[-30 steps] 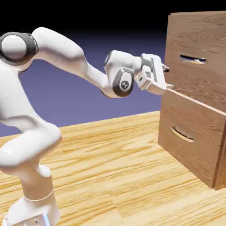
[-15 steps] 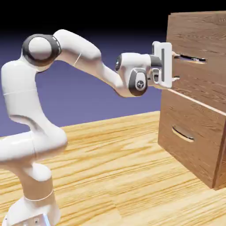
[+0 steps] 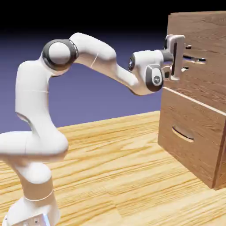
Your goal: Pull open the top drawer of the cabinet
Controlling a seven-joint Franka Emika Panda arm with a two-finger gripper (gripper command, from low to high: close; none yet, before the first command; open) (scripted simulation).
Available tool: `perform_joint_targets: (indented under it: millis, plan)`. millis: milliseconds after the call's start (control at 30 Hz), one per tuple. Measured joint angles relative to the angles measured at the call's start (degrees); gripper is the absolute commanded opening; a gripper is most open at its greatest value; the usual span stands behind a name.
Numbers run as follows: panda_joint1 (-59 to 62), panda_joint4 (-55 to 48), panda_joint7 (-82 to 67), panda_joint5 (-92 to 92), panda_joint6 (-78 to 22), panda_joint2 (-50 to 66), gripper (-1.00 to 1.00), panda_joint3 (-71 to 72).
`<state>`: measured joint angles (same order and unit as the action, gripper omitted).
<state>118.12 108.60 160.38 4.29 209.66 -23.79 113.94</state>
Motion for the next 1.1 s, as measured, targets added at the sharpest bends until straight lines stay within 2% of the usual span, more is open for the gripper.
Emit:
perform_joint_targets:
  millis: [67,600,1100]
  plan:
    - [0.00,0.00,0.00,0.00,0.00,0.00,-1.00,0.00]
    - [-33.24,16.01,-12.43,-8.24,3.67,7.53,-1.00,-26.64]
    - [-62.99,29.36,-3.92,-2.28,4.95,-0.22,-1.00,-57.55]
